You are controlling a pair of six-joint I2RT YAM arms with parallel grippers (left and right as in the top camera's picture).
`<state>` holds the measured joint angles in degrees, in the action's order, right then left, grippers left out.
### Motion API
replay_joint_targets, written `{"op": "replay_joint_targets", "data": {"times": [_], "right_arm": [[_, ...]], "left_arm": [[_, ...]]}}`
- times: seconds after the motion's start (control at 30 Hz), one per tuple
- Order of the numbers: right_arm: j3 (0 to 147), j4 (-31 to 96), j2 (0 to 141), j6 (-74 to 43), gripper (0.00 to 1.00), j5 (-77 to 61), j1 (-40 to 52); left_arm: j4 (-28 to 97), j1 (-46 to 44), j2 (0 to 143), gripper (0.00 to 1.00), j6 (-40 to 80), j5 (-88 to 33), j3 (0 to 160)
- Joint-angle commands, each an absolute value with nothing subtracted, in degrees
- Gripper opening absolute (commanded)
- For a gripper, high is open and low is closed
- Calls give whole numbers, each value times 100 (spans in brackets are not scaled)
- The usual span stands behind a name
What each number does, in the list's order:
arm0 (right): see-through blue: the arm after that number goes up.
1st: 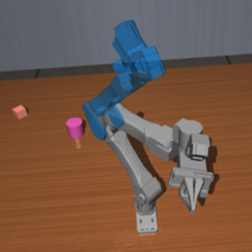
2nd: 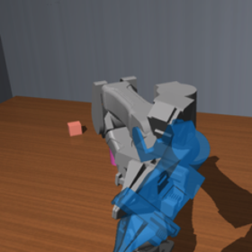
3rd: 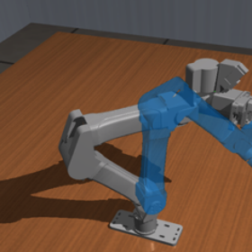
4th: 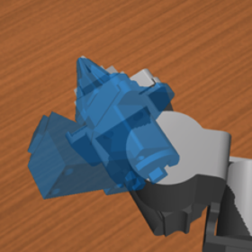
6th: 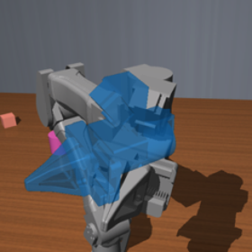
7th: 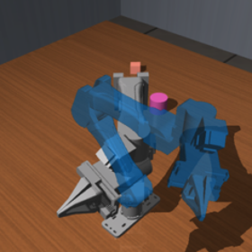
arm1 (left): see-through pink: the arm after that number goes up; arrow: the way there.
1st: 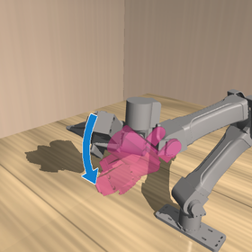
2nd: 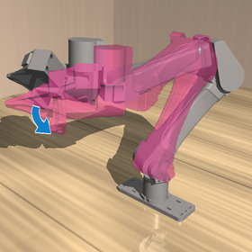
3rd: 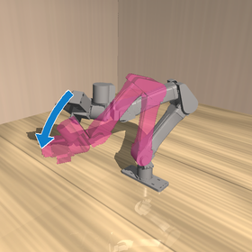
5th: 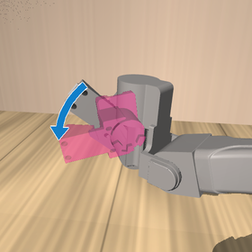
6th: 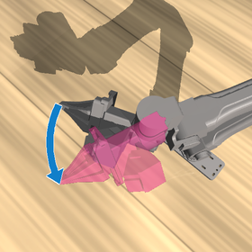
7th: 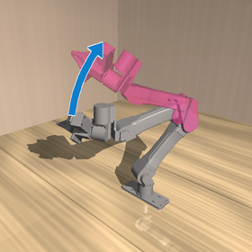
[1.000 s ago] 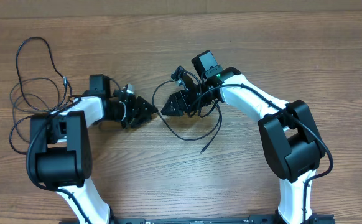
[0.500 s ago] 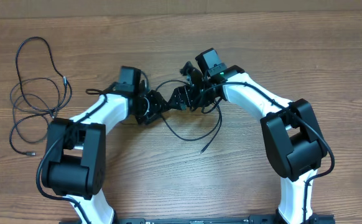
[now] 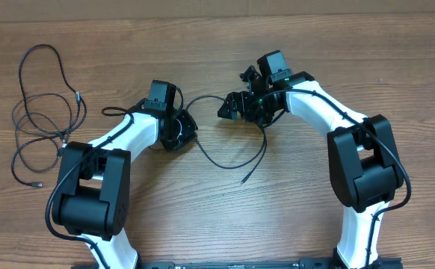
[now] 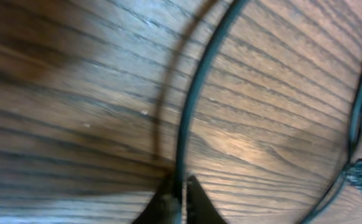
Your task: Untangle cables
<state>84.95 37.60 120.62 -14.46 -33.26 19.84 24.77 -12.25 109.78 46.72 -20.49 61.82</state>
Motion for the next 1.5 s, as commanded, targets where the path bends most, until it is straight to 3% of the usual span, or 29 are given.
{"op": "replay_joint_targets", "data": {"times": [0.0, 0.4, 0.47, 0.6, 0.67, 0.77, 0.97, 1.33, 1.47], "right_arm": [[8490, 3760, 12088, -1503, 95, -3306, 2023], [8490, 3767, 12088, -1503, 96, -3312, 2023], [8490, 3776, 12088, -1500, 93, -3404, 2023], [8490, 3771, 12088, -1476, 37, -3833, 2045], [8490, 3771, 12088, -1476, 21, -3935, 2093], [8490, 3750, 12088, -1280, 25, -3981, 2204], [8490, 3715, 12088, -626, 49, -4510, 2550], [8490, 3739, 12088, -395, 51, -4510, 2928], [8490, 3688, 12088, -401, 45, -4512, 2930]], "left_arm": [[2504, -1199, 11507, 4, 4331, -1496, 5828], [2235, -220, 11507, 4, 3275, -4469, 5828], [2187, -51, 11507, 4, 3275, -4934, 5828], [2040, 200, 11507, 4, 3199, -5765, 5828], [1973, 272, 11507, 4, 3157, -6112, 5828], [1793, 346, 11507, 4, 3118, -6617, 5828], [1503, 368, 11507, 4, 3129, -6890, 5828], [1511, 685, 11507, 4, 3129, -7096, 5828], [1511, 733, 11507, 4, 3129, -7229, 5828]]}}
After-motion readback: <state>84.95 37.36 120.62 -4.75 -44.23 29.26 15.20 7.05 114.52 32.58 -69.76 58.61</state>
